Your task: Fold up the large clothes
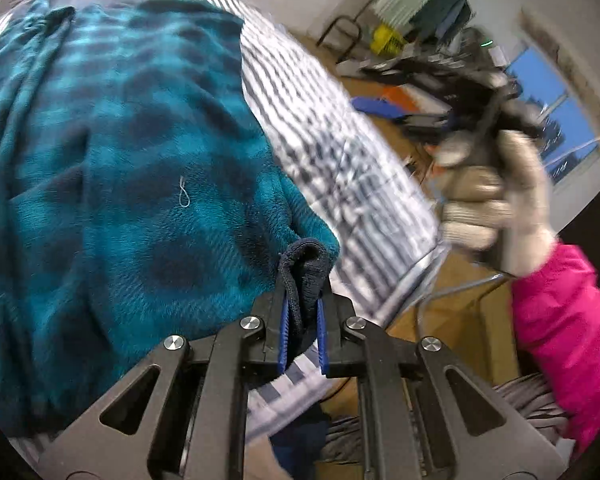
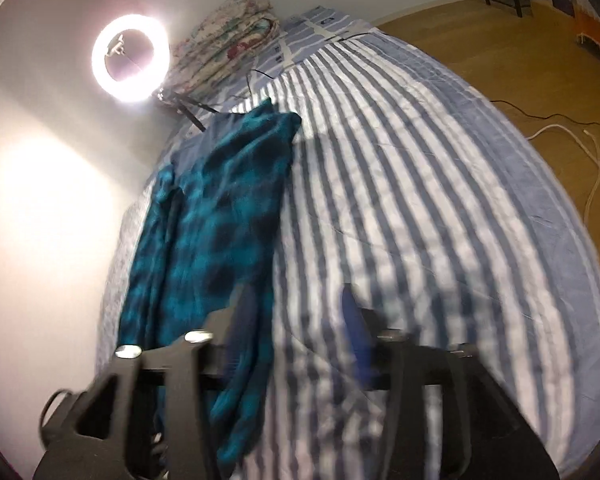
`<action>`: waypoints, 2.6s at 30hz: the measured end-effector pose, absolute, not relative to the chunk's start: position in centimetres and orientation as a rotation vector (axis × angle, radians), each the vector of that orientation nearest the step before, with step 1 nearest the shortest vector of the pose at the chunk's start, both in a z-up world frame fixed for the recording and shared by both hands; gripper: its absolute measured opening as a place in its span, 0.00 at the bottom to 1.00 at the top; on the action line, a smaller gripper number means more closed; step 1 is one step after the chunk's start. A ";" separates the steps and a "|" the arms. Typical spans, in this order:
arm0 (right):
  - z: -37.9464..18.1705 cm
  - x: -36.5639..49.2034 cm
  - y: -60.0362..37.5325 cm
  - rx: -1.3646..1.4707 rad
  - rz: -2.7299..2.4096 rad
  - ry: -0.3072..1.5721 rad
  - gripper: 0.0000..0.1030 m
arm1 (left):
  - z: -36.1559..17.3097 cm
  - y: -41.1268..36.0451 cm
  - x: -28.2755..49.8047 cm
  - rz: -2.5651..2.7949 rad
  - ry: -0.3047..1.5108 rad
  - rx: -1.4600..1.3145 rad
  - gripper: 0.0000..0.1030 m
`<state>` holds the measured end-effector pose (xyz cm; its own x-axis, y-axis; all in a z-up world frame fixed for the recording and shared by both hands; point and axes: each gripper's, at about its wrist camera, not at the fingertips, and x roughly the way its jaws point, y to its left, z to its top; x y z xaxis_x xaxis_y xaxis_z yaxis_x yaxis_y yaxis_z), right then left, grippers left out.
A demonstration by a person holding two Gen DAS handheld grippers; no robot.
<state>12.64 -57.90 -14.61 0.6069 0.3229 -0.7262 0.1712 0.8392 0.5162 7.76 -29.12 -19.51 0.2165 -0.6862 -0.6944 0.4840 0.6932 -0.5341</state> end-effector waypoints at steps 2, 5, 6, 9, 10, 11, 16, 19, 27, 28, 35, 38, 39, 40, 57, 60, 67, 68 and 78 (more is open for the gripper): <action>-15.0 14.0 -57.2 0.615 0.129 0.936 0.50 | -19.1 -28.2 7.7 -0.812 1.072 -0.264 0.08; -15.8 16.8 -55.7 0.612 0.150 0.963 0.50 | -18.9 -27.3 7.9 -0.813 1.074 -0.324 0.08; -16.2 17.9 -55.0 0.603 0.158 0.978 0.50 | -18.8 -27.2 8.0 -0.814 1.072 -0.335 0.08; -17.2 20.7 -53.4 0.559 0.149 1.006 0.50 | -18.4 -26.3 8.0 -0.817 1.068 -0.372 0.08; -17.6 21.3 -53.2 0.556 0.144 1.010 0.50 | -18.3 -26.1 8.0 -0.818 1.063 -0.384 0.08; -18.1 22.3 -53.1 0.562 0.133 1.016 0.50 | -17.9 -26.0 8.0 -0.822 1.060 -0.389 0.08; -20.8 25.4 -53.3 0.654 0.113 0.988 0.44 | -17.1 -25.2 7.3 -0.831 1.039 -0.392 0.08; -21.9 26.8 -52.9 0.678 0.086 1.029 0.08 | -17.0 -24.1 7.0 -0.830 1.042 -0.430 0.08; -17.5 29.4 -47.0 0.304 -0.049 1.083 0.06 | -18.3 -22.0 7.3 -0.830 1.059 -0.521 0.08; -17.0 29.7 -45.7 0.232 -0.064 1.084 0.06 | -18.4 -21.6 7.3 -0.823 1.058 -0.528 0.08; -16.1 31.9 -36.7 -0.069 -0.026 1.075 0.06 | -19.2 -18.1 6.5 -0.736 1.056 -0.570 0.07; -16.8 32.5 -32.8 -0.164 0.017 1.075 0.06 | -19.5 -16.9 6.2 -0.697 1.059 -0.572 0.07; -17.3 32.7 -31.5 -0.196 0.035 1.078 0.06 | -19.7 -16.6 6.2 -0.689 1.063 -0.572 0.07; -17.8 32.8 -30.2 -0.224 0.053 1.082 0.06 | -20.0 -16.3 6.2 -0.681 1.069 -0.573 0.07; -16.5 31.5 -33.0 0.066 0.313 1.069 0.21 | -20.5 -16.5 6.0 -0.650 1.080 -0.564 0.07; -14.3 29.6 -35.4 0.145 0.285 1.033 0.21 | -20.5 -16.5 5.8 -0.646 1.083 -0.562 0.07; -14.2 23.3 -34.9 0.050 0.331 1.080 0.21 | -20.2 -16.2 5.6 -0.633 1.070 -0.558 0.07; -14.7 23.0 -34.8 0.053 0.339 1.098 0.21 | -20.2 -16.2 5.5 -0.631 1.074 -0.553 0.07; -20.0 18.9 -31.0 0.076 0.434 1.195 0.24 | -19.7 -14.9 4.2 -0.598 1.103 -0.514 0.05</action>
<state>18.88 -30.98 -19.95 0.2951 0.3656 -0.8828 -0.2859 0.9154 0.2835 4.19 -14.88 -19.73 0.3259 -0.6739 -0.6631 0.1884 0.7336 -0.6530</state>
